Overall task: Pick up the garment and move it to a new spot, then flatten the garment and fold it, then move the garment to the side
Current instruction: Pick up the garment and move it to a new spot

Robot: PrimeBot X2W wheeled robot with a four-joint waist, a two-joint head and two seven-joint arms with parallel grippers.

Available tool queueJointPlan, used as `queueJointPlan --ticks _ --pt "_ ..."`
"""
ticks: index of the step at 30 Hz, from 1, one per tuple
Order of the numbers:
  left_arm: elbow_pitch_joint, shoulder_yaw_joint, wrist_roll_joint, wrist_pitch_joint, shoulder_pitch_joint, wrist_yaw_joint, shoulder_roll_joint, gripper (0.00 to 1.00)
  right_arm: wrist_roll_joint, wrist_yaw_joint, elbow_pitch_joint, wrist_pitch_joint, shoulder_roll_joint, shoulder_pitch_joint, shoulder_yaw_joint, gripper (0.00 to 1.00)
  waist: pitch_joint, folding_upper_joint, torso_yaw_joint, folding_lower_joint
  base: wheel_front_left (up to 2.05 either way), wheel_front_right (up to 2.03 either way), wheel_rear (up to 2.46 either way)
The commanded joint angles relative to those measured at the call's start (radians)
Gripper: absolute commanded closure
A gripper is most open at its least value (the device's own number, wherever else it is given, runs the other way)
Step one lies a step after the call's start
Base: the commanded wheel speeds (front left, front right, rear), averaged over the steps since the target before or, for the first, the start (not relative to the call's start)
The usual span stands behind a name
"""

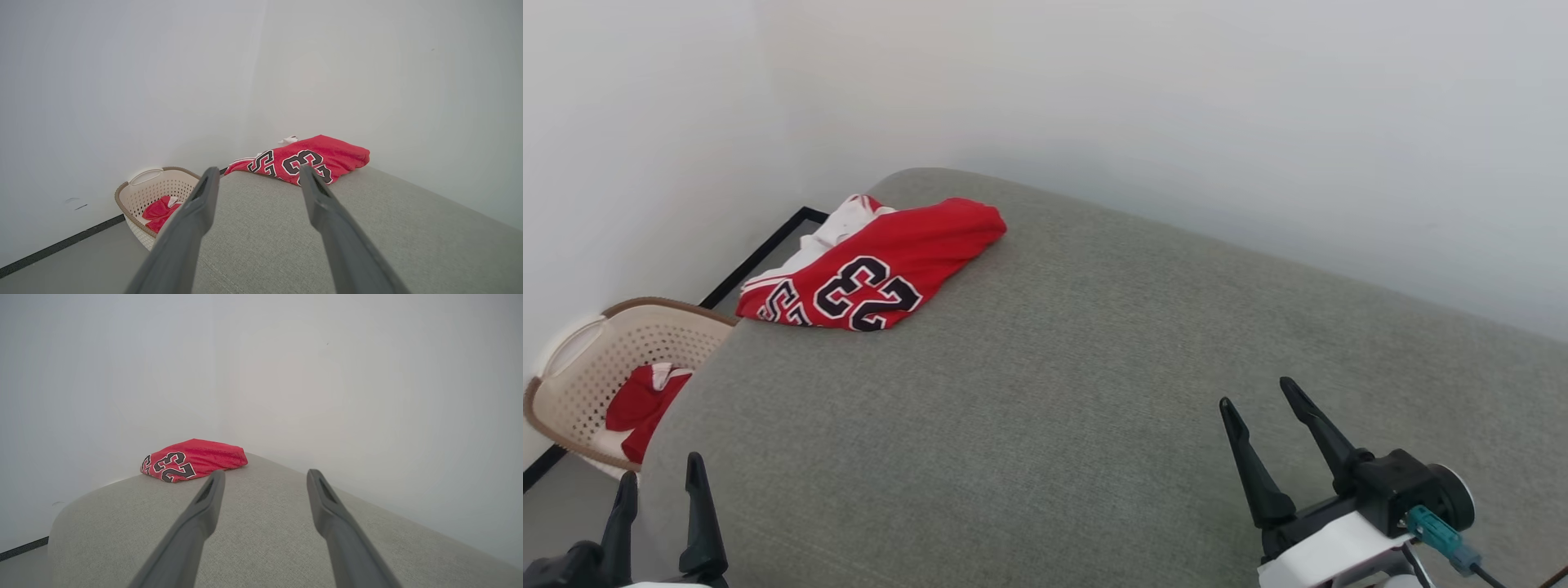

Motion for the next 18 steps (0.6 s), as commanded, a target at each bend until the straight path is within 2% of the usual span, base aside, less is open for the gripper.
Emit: queueJointPlan --ticks 1,18 --pt "-0.001 0.002 0.014 -0.005 0.012 -0.003 0.0 0.0 0.007 0.0 0.0 -0.006 0.001 -0.007 0.001 0.0 -0.002 -0.0001 0.01 0.0 0.0 0.0 0.0" --pt "0.025 0.009 0.012 -0.005 -0.034 -0.001 -0.009 0.0 0.003 0.0 0.002 -0.006 -0.006 -0.032 0.006 0.0 0.026 -0.0001 0.041 0.0 0.0 0.0 0.0"
